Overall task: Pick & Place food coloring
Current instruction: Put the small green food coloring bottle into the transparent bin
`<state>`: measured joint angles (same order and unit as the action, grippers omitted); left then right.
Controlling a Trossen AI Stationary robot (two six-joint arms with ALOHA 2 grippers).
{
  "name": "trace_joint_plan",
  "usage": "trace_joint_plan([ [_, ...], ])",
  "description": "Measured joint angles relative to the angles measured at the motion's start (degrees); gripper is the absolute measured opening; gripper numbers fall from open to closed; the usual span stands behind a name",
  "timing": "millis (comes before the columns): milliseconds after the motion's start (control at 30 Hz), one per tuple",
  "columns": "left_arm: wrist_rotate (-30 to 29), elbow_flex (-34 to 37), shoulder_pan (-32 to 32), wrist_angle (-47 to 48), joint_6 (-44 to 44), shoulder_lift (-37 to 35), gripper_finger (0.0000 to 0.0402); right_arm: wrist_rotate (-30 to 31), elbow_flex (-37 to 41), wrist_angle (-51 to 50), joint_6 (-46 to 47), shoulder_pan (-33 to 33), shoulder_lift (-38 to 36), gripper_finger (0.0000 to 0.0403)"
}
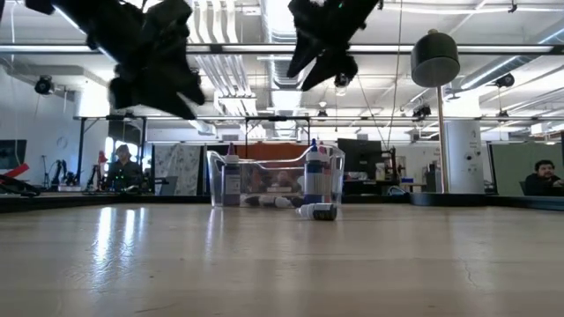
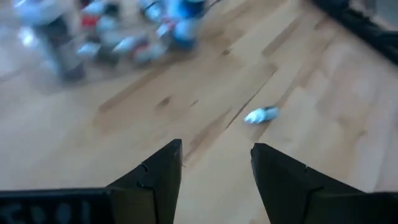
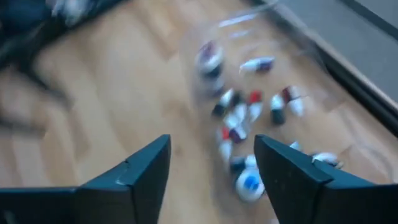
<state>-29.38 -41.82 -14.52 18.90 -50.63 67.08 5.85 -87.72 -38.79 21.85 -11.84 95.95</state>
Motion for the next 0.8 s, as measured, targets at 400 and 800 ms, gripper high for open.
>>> trace_joint_plan([
  [400, 21.39, -1.04, 8.50, -31.37, 40.79, 15.72, 0.0168, 7.60, 0.70, -25.19, 4.93, 16.75, -2.56, 0.0236],
  [800, 33.32, -12.19, 9.70, -30.81, 57.93, 34.69, 0.0168, 10.87, 4.63, -28.36, 22.66, 26.40, -2.59, 0.0233],
])
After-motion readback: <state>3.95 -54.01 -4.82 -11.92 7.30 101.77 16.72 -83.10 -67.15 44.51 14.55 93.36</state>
